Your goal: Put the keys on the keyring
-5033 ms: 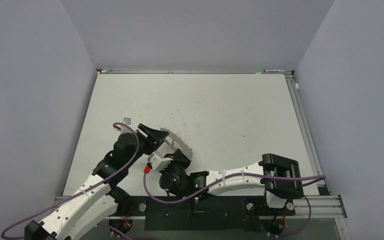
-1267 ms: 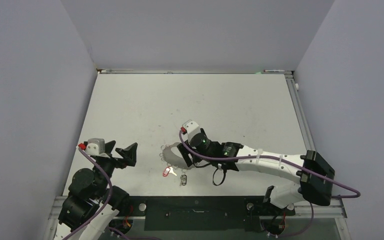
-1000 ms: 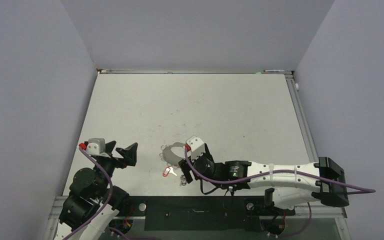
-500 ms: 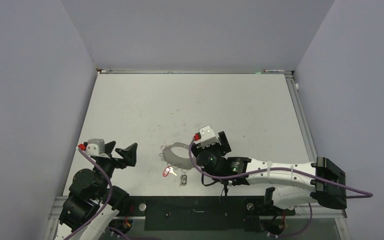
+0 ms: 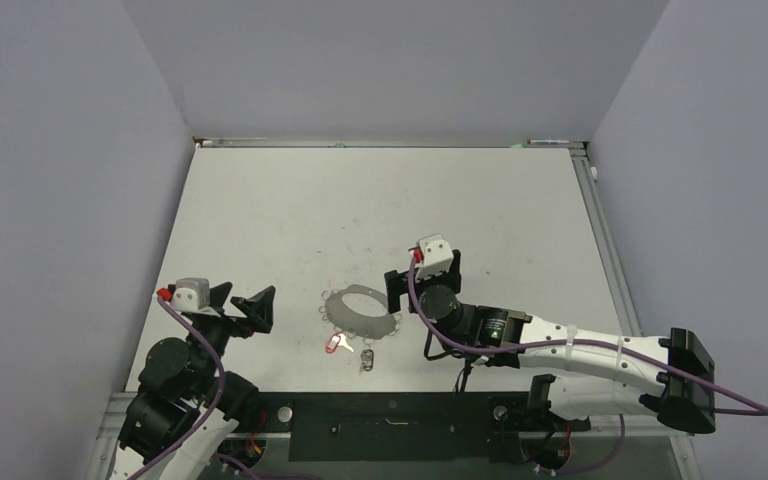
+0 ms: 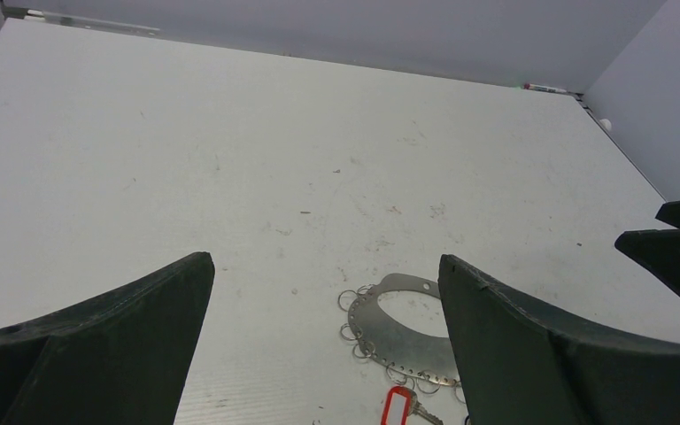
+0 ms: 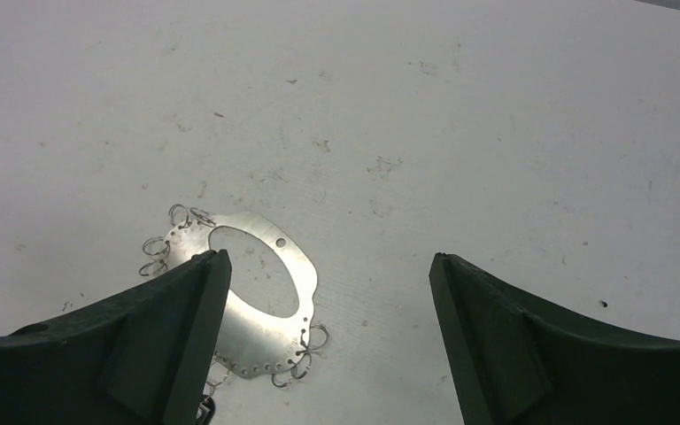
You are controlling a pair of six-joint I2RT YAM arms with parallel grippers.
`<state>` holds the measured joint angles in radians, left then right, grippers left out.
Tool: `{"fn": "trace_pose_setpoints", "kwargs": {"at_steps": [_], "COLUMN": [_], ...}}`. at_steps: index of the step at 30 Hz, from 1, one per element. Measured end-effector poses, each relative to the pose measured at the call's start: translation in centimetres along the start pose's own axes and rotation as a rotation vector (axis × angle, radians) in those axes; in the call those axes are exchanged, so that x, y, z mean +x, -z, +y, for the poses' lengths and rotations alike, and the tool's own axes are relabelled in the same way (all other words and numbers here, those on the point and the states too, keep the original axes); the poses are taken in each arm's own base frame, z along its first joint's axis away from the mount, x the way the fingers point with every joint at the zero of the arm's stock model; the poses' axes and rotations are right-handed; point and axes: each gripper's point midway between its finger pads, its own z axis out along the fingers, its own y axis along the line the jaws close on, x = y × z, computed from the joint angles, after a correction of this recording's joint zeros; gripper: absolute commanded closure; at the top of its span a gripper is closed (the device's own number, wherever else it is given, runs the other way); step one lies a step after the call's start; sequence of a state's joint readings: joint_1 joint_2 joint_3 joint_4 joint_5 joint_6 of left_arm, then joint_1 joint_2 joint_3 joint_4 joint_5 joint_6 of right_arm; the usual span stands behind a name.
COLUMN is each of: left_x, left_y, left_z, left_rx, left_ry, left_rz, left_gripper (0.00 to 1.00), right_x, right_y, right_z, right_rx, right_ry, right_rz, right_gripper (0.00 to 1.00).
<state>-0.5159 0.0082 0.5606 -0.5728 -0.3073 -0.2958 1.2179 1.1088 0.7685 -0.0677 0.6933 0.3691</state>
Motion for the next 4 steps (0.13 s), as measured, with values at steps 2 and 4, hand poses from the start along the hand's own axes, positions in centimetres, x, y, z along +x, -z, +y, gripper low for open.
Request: {"fn": "trace_pose_setpoints", "kwargs": {"at_steps": [2, 4], "left_x": [0.0, 0.0], "left_y": [0.0, 0.0], "left_z": [-0.01, -0.01], "left_rx": [0.001, 0.001], "left_ry": [0.0, 0.0], "left_rz": [0.0, 0.0], "left_gripper": [0.04, 0.04], "right_x": [-0.05, -0.14], "right_y": [0.0, 0.01], "right_z": [0.21, 0.29], "right_rx": [-0.007, -0.005], "right_ry": [-0.02, -0.056], "right_rz": [-0.001, -0.005], "right_gripper": [0.14, 0.14]}}
